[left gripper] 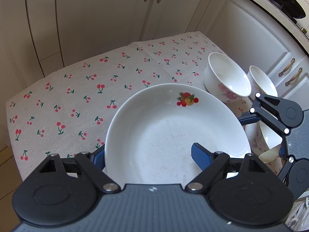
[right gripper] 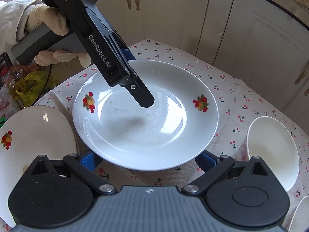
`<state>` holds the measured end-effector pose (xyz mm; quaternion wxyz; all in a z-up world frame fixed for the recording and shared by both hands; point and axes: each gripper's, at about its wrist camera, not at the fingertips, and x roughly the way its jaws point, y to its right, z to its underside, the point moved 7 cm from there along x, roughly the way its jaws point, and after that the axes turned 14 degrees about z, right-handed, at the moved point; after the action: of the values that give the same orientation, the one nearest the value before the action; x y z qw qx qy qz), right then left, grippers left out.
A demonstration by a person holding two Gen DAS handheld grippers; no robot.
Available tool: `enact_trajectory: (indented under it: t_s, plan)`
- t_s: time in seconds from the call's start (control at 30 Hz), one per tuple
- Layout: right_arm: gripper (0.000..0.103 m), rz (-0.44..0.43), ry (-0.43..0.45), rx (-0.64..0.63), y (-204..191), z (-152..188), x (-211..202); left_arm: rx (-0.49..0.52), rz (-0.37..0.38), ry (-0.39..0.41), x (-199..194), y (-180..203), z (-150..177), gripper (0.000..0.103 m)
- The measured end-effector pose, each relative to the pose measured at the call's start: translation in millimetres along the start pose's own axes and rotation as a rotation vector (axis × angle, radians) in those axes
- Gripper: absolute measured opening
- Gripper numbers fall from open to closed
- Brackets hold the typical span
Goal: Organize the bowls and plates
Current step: 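Carry the fruit-decal plate onto the plate stack and open the left tool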
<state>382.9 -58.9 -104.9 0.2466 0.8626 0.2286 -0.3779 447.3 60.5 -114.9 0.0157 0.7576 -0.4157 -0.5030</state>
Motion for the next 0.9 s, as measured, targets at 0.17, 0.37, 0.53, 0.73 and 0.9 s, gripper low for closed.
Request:
enact_trajectory:
  t_s: [0.17, 0.37, 0.53, 0.73, 0.9]
  plan:
    - [0.102, 0.003, 0.017, -0.003, 0.3, -1.7, -9.8, 0.006, -0.005, 0.014, -9.0, 8.5, -1.4, 0.087]
    - [0.102, 0.005, 0.036, -0.006, -2.6, -2.2, -27.7, 0.020, -0.016, 0.025, -22.3, 24.8, 1.1, 0.087]
    - [0.102, 0.006, 0.054, -0.018, -10.5, -1.6, -47.0, 0.028, -0.028, 0.032, -35.1, 41.0, 9.2, 0.087]
    - [0.102, -0.014, 0.075, -0.014, -23.2, 0.1, -70.4, 0.029, -0.042, 0.051, -54.8, 61.9, 22.9, 0.087]
    - [0.102, -0.017, 0.091, -0.020, -37.9, 5.6, -92.0, 0.035, -0.051, 0.063, -69.2, 81.3, 38.8, 0.087]
